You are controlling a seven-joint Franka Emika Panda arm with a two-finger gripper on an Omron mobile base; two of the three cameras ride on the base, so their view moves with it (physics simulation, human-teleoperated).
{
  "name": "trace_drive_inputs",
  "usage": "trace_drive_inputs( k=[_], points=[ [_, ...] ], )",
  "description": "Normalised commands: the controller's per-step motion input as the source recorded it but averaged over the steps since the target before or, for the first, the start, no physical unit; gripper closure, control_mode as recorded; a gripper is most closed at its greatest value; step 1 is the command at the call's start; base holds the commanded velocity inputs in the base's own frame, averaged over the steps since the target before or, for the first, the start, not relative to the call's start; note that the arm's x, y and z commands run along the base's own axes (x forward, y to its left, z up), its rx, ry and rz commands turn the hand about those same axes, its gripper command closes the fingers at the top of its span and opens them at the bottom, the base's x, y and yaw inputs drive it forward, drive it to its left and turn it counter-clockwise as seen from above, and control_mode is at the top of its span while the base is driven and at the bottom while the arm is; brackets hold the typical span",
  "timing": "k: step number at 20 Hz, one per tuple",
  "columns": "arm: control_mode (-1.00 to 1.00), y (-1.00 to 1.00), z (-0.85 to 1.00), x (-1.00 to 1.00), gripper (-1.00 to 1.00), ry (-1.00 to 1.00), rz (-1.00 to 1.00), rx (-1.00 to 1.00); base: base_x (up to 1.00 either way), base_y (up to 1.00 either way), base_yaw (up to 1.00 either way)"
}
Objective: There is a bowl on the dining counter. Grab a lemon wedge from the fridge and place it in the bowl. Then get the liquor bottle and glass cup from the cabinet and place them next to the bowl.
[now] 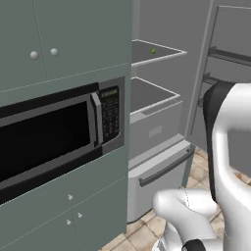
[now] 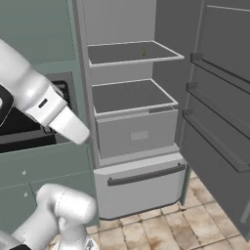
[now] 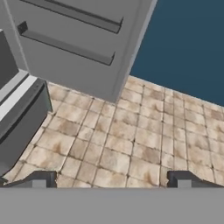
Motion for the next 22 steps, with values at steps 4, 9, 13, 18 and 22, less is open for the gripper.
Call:
trace_drive_inputs(
  k=[4,9,13,18,22],
  points=[
    [-1.0,0.71,-0.02,0.63,-1.0,0.0,0.22,0.04,0.0,0.0,0.0],
    [-1.0,0.61,-0.12,0.59,-1.0,0.0,0.4,0.05,0.0,0.0,0.0],
    [-1.0,0.27,-0.23,0.51,-1.0,-0.01,0.59,0.06,0.0,0.0,0.0],
    [-1.0,0.0,-0.24,0.41,-1.0,-0.08,0.58,0.01,0.0,0.0,0.0],
    [1.0,0.0,-0.12,0.23,-1.0,-0.05,0.26,0.0,0.19,-0.02,0.22]
  ],
)
